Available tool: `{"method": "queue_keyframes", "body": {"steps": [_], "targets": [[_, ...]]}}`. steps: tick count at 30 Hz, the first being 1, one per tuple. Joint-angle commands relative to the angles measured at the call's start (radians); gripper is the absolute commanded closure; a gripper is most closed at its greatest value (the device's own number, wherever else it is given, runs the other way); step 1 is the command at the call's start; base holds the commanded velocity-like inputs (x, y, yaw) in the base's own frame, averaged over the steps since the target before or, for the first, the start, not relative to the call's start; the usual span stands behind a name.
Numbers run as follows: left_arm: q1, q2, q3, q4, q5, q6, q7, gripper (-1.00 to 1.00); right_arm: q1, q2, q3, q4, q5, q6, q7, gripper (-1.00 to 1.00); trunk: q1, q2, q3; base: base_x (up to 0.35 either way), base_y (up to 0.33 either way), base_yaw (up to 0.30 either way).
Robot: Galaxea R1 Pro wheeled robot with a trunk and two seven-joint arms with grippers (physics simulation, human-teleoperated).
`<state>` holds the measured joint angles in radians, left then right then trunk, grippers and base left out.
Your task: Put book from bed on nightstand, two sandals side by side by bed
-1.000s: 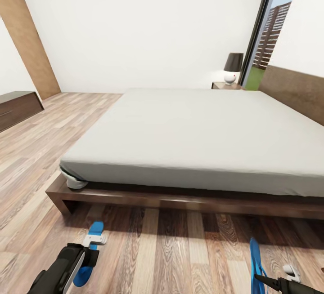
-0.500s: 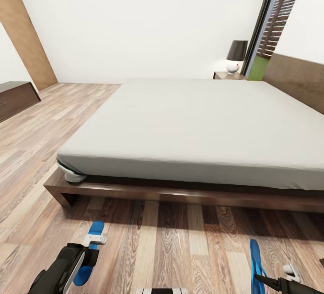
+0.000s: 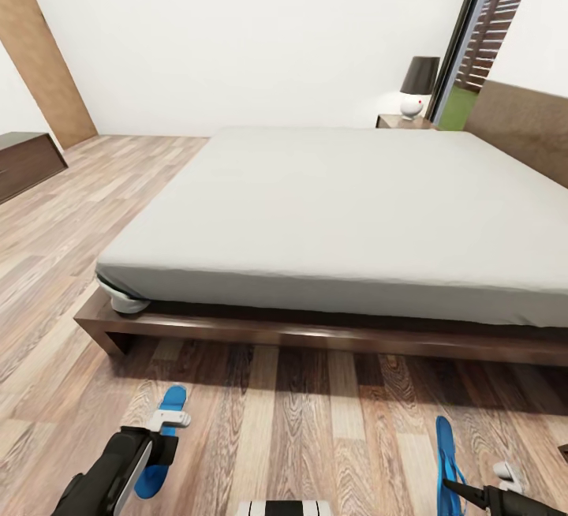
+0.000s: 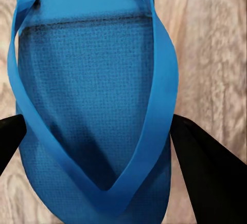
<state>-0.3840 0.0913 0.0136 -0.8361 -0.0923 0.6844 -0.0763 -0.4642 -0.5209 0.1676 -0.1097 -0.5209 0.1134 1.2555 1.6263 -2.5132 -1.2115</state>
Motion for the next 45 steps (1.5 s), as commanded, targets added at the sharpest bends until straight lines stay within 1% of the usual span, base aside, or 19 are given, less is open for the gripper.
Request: {"method": "queue_keyframes", "body": {"steps": [1, 3, 7, 9, 18, 24, 25, 26, 27, 28, 29, 30, 31, 33, 36, 40, 45], "targets": [[0.000, -0.003, 0.002, -0.001, -0.014, -0.001, -0.008, 1.00, 0.000, 0.000, 0.007, 0.005, -0.010, 0.005, 0.003, 1.00, 0.000, 0.000, -0.001, 0.000, 0.000, 0.000], [-0.001, -0.003, 0.002, -0.001, -0.015, -0.001, -0.008, 1.00, 0.000, 0.000, 0.007, 0.017, -0.010, -0.006, 0.003, 1.00, 0.000, 0.000, -0.001, 0.000, 0.000, 0.000], [-0.001, -0.021, 0.002, -0.001, -0.014, -0.020, -0.007, 1.00, 0.000, 0.000, 0.007, 0.023, -0.012, -0.029, 0.003, 1.00, 0.000, 0.000, -0.001, 0.000, 0.000, 0.000], [-0.001, -0.024, 0.002, 0.000, -0.014, -0.031, -0.005, 1.00, 0.000, 0.000, 0.007, 0.023, -0.013, -0.040, 0.003, 1.00, 0.000, 0.000, -0.001, 0.000, 0.000, 0.000], [-0.001, -0.025, 0.002, 0.000, -0.014, -0.082, -0.003, 1.00, 0.000, -0.001, 0.004, 0.006, -0.014, -0.042, 0.006, 1.00, 0.000, 0.000, -0.001, 0.000, 0.000, 0.000], [-0.001, -0.025, 0.002, 0.000, -0.014, -0.115, -0.002, 1.00, 0.000, -0.003, 0.001, -0.019, -0.043, -0.025, 0.013, 1.00, 0.002, -0.002, -0.024, 0.000, 0.000, 0.000], [-0.001, -0.025, 0.002, 0.000, -0.014, -0.154, -0.002, 1.00, 0.000, -0.003, -0.001, -0.028, -0.113, -0.016, 0.013, 1.00, 0.003, -0.002, -0.028, 0.000, 0.000, 0.000], [-0.001, -0.025, 0.002, 0.000, -0.014, -0.154, -0.003, 1.00, 0.000, -0.005, -0.001, -0.045, -0.146, 0.008, 0.014, 1.00, 0.003, -0.002, -0.032, 0.000, 0.000, 0.000], [-0.001, -0.025, 0.002, 0.000, -0.014, -0.154, -0.002, 1.00, 0.000, -0.006, -0.002, -0.071, -0.185, 0.049, 0.013, 1.00, 0.004, -0.002, -0.036, 0.000, 0.000, 0.000], [-0.001, -0.026, 0.001, 0.000, -0.014, -0.154, -0.003, 1.00, -0.001, -0.007, -0.003, -0.115, -0.253, 0.143, 0.013, 1.00, 0.004, -0.003, -0.039, 0.000, 0.000, 0.000], [-0.001, -0.026, 0.001, 0.000, -0.014, -0.154, -0.003, 1.00, -0.001, -0.008, -0.004, -0.138, -0.293, 0.202, 0.011, 1.00, 0.005, -0.003, -0.043, 0.000, 0.000, 0.000], [-0.001, -0.027, 0.001, 0.000, -0.014, -0.154, -0.003, 1.00, -0.001, -0.009, -0.005, -0.155, -0.329, 0.251, 0.010, 1.00, 0.005, -0.003, -0.047, 0.000, 0.000, 0.000], [-0.001, -0.027, 0.000, 0.000, -0.014, -0.154, -0.003, 1.00, -0.001, -0.009, -0.005, -0.166, -0.358, 0.285, 0.009, 1.00, 0.006, -0.003, -0.051, 0.000, 0.000, 0.000], [-0.001, -0.027, 0.000, 0.000, -0.014, -0.154, -0.003, 1.00, -0.001, -0.008, -0.008, -0.178, -0.400, 0.326, 0.007, 1.00, 0.007, -0.004, -0.059, 0.000, 0.000, 0.000], [-0.001, -0.027, 0.001, 0.000, -0.014, -0.154, -0.003, 1.00, -0.001, -0.007, -0.010, -0.175, -0.415, 0.340, 0.000, 1.00, 0.008, -0.005, -0.070, 0.000, 0.000, 0.000], [-0.001, -0.027, 0.001, 0.000, -0.014, -0.154, -0.003, 1.00, -0.001, -0.007, -0.011, -0.174, -0.419, 0.343, -0.018, 1.00, 0.010, -0.005, -0.086, 0.000, 0.000, 0.000], [-0.001, -0.026, 0.002, 0.000, -0.014, -0.154, -0.003, 1.00, -0.001, -0.007, -0.011, -0.176, -0.420, 0.344, -0.018, 1.00, 0.012, -0.007, -0.105, 0.000, 0.000, 0.000]]}}
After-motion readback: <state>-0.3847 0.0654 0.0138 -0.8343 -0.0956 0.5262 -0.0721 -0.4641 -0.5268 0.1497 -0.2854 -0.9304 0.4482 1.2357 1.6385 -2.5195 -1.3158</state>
